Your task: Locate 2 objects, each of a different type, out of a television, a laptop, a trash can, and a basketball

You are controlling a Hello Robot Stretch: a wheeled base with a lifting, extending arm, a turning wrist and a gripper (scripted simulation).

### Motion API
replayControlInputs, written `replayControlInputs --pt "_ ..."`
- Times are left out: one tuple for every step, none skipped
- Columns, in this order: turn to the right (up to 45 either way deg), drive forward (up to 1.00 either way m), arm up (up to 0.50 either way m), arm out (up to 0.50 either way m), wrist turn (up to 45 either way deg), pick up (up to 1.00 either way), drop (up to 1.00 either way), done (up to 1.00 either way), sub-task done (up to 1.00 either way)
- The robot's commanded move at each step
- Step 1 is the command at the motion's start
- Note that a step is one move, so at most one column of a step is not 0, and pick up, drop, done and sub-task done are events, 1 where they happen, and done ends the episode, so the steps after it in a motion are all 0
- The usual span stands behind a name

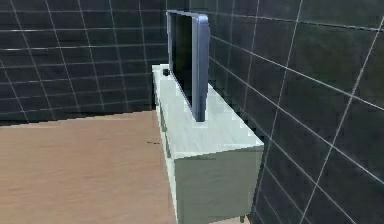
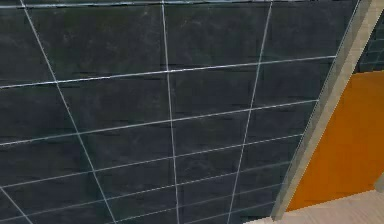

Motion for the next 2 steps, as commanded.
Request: replayControlInputs --pt "0.0 0.1 0.0 0.0 0.0 0.0 0.0 0.0 0.0" --pt "0.0 0.0 0.0 0.0 0.0 0.0 0.0 1.0 0.0"
